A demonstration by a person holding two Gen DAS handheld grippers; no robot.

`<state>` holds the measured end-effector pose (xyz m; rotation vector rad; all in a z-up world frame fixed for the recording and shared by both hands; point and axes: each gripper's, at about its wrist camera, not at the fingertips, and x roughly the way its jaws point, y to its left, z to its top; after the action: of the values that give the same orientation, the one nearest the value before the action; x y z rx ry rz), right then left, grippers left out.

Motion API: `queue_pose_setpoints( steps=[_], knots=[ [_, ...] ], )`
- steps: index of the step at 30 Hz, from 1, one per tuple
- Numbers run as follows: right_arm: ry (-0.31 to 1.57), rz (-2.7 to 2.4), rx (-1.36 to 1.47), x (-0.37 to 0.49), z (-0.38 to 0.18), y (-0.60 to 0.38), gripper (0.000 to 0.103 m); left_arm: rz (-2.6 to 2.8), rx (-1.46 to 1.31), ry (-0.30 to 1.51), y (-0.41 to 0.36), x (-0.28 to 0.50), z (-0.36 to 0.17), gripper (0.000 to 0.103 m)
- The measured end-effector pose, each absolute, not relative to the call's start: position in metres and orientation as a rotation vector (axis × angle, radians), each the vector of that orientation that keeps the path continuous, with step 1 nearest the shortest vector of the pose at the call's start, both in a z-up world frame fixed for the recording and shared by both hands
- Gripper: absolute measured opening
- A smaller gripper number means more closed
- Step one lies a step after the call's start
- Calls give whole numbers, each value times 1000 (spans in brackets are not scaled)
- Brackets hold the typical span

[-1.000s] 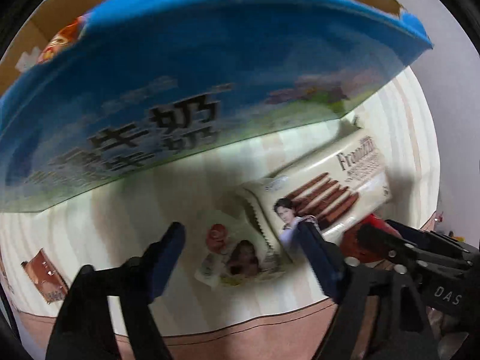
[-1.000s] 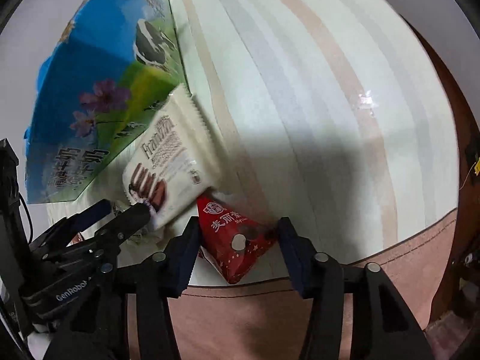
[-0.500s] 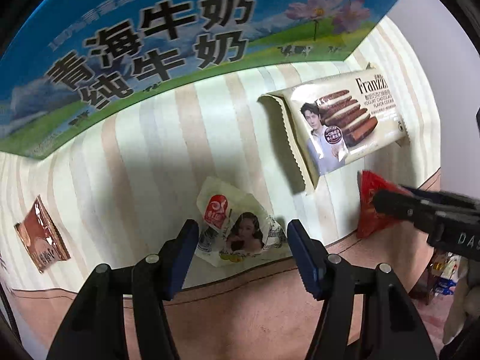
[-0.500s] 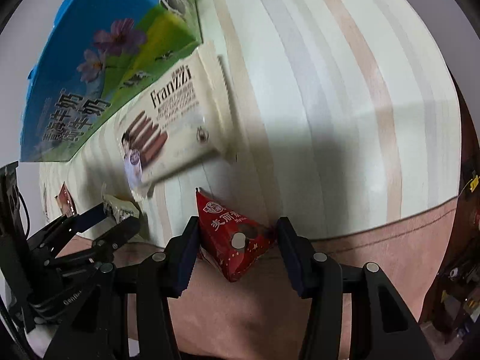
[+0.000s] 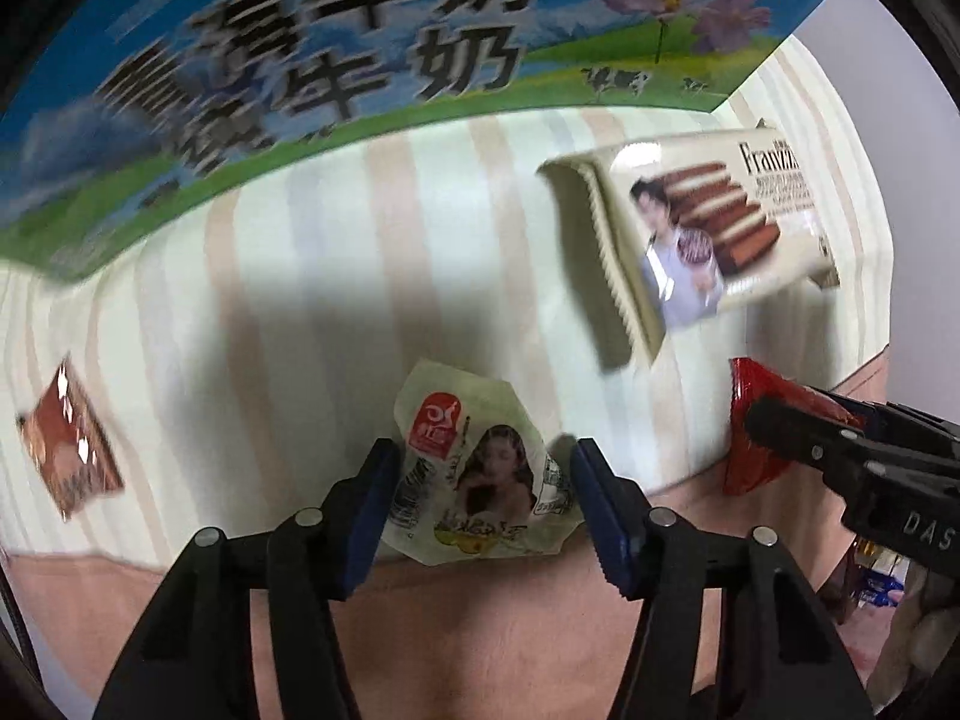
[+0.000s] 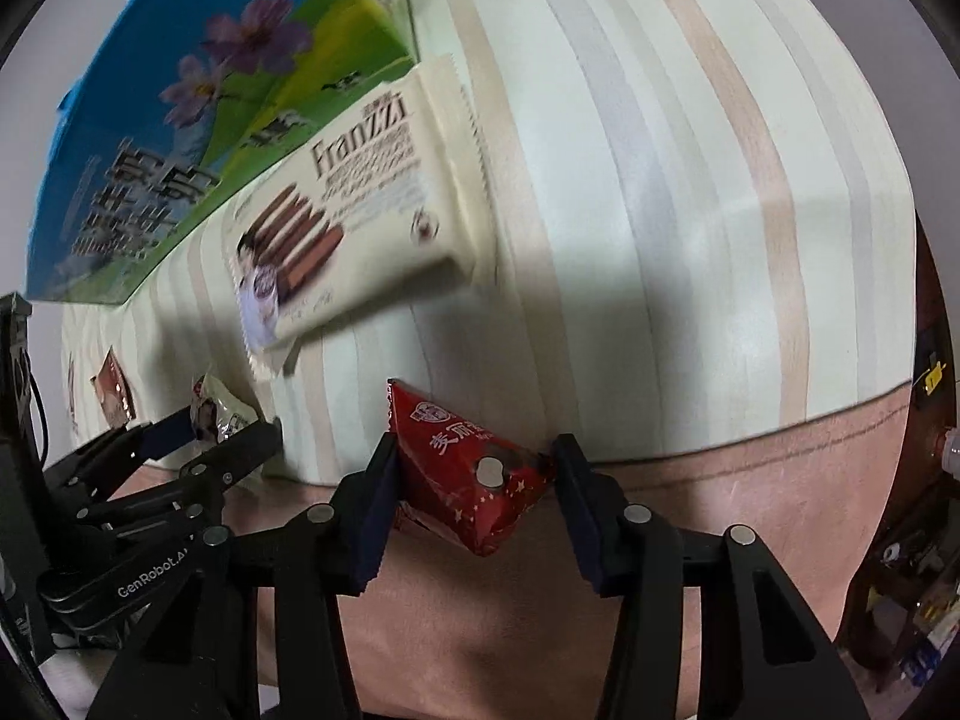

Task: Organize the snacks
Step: 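Grasp the white egg-yolk pastry packet with left tool while right tool grasps the red triangle packet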

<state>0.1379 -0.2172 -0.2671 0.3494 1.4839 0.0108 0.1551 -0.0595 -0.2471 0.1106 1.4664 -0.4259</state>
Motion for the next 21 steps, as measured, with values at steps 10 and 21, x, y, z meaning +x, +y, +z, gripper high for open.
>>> queue_pose_setpoints(
  steps=[10, 21],
  knots=[
    [1451, 103, 420, 119, -245, -189, 52, -404, -36, 1522, -28, 115, -241, 47],
    [1302, 250, 437, 145, -145, -173, 51, -432, -235, 1352, 19, 131, -138, 47]
  ],
)
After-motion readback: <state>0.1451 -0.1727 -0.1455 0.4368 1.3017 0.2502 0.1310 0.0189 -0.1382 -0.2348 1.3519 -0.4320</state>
